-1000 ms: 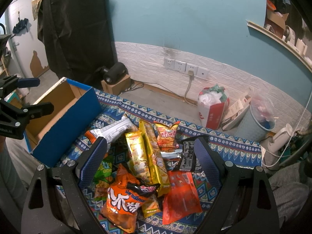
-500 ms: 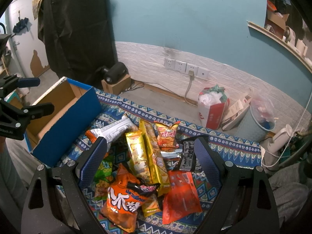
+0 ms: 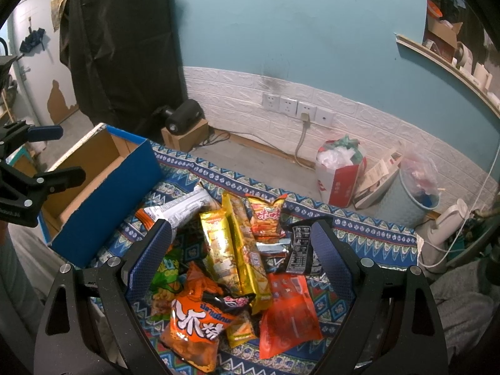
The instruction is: Organize snacks
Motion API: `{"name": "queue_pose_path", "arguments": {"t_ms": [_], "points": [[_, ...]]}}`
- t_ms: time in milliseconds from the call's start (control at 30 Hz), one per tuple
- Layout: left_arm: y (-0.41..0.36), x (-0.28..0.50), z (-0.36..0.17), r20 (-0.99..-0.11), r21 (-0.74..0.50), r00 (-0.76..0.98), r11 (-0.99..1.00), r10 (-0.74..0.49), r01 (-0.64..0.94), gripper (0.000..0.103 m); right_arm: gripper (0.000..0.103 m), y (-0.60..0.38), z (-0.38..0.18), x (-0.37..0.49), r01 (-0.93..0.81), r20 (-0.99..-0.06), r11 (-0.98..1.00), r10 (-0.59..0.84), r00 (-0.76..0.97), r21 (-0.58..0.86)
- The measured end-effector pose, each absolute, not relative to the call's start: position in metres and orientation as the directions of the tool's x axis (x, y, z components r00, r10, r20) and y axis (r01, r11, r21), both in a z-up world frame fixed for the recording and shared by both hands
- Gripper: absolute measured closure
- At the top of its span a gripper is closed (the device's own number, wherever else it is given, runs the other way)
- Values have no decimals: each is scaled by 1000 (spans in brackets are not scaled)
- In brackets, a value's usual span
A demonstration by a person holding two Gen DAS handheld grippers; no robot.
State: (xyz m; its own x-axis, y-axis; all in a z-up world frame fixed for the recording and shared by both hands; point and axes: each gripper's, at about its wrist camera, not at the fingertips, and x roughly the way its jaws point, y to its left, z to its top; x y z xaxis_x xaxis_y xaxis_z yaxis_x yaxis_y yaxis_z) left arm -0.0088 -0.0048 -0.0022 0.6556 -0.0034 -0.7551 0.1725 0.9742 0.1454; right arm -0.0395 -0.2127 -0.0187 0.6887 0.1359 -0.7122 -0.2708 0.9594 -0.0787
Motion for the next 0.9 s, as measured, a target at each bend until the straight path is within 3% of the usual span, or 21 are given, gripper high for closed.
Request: {"name": "queue_pose_path", "arguments": {"t_ms": [900], "points": [[-8,-6,-7,-762,158,648,971,4,180,2,14,-218,-18,-40,-265,-715,961,129,687,-82]]}}
